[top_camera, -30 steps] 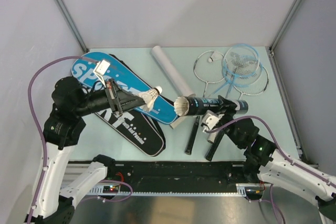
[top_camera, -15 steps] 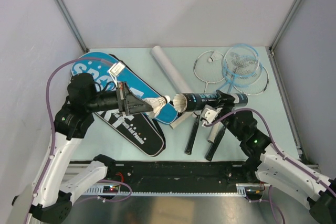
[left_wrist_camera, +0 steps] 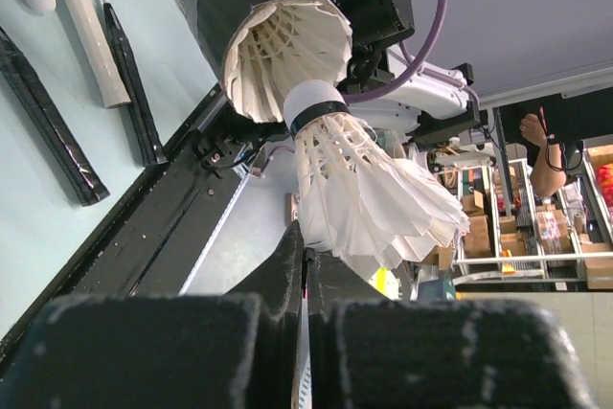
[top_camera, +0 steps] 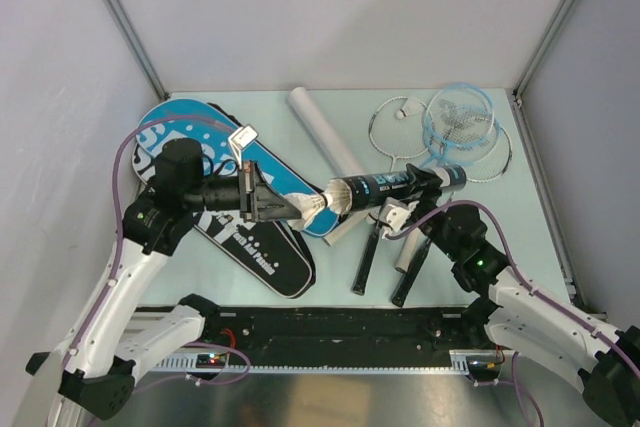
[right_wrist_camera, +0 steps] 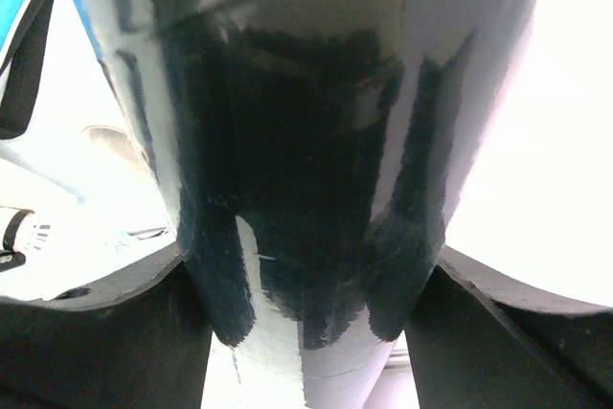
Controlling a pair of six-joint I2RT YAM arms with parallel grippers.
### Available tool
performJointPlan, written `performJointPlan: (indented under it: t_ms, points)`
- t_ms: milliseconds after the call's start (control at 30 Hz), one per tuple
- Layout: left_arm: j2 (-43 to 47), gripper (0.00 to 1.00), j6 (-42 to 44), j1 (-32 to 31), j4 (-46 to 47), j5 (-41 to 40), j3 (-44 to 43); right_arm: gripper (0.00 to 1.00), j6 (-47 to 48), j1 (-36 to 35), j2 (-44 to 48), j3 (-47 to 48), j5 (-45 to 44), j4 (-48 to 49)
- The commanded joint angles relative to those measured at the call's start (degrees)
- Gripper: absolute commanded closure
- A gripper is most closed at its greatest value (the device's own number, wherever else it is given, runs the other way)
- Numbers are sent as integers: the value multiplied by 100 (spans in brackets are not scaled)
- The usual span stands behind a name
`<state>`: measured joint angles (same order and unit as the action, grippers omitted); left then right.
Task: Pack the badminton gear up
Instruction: Place the shuttlecock at the shuttle tube.
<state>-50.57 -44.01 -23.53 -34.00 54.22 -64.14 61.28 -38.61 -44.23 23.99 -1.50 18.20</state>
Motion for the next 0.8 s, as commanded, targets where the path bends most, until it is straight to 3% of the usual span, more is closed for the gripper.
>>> performJointPlan:
  t_ms: [0, 767]
  points:
    - [-103, 100, -41, -158, 79, -42, 58, 70, 145, -78, 60, 80, 82, 694]
    - [-644, 100, 28, -620, 82, -1038, 83, 73, 473, -793, -408, 69, -468, 721]
